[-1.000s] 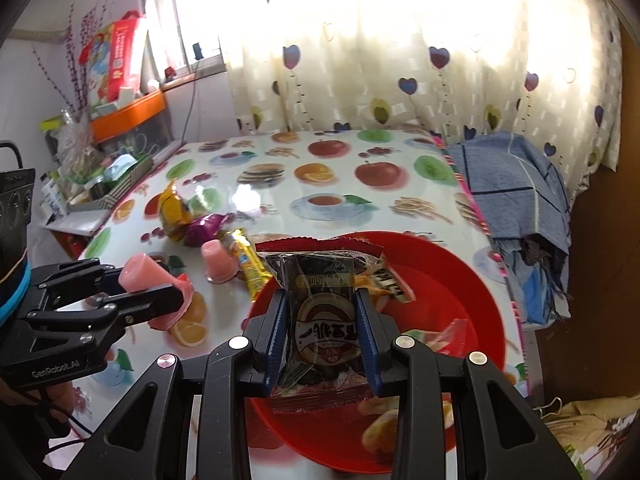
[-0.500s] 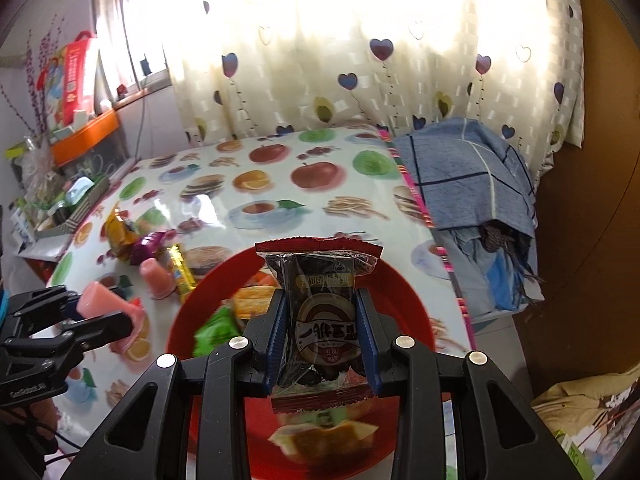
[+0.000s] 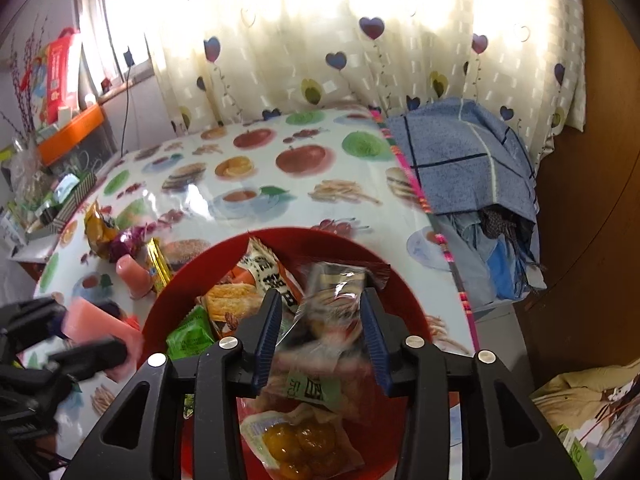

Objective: Organize snacks
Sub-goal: 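Carry both items over the red basket and open both tools to drop them, then withdraw both tools from the basket toward the remaining snacks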

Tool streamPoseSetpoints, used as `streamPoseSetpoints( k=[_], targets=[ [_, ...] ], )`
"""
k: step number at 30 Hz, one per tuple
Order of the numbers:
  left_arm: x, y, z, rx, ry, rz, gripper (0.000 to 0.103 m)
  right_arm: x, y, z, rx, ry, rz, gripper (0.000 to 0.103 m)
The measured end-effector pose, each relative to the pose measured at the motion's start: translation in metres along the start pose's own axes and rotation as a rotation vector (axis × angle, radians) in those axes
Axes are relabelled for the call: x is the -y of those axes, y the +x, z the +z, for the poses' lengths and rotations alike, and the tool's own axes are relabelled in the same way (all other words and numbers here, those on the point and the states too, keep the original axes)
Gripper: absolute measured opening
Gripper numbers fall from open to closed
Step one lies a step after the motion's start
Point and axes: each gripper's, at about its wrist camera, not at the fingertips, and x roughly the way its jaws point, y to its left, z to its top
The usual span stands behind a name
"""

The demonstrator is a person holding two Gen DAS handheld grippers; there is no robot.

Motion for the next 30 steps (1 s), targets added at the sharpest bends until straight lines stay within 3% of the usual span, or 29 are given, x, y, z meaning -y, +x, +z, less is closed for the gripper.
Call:
streamPoseSetpoints(
  k=[7, 9, 11, 13, 20, 30],
  targets=[
    [0.019, 0.022, 0.0, -0.022, 0.033, -0.06, 0.035, 0.012, -0.019, -0.005, 0.032, 0.033, -0.017, 0.04],
    [0.02, 0.023, 0.0, -0.012, 0.041, -0.068, 0.041, 0.014, -0.02, -0.008, 0.026, 0.04, -0.022, 0.04],
    [0.021, 0.024, -0.001, 0.003, 0.044, -0.064, 0.058, 0.015, -0.021, -0.012, 0.02, 0.047, -0.023, 0.04],
    [0.019, 0.023, -0.002, 0.011, 0.038, -0.062, 0.058, 0.015, -0.022, -0.015, 0.019, 0.052, -0.02, 0.04],
    [0.003, 0.0, -0.004, 0.035, -0.007, -0.004, 0.058, 0.003, -0.035, -0.015, 0.046, 0.032, 0.011, 0.041],
    [-0.044, -0.043, -0.034, 0.033, -0.114, 0.124, 0.058, -0.045, -0.045, -0.02, 0.06, -0.046, 0.125, 0.041]
  ],
)
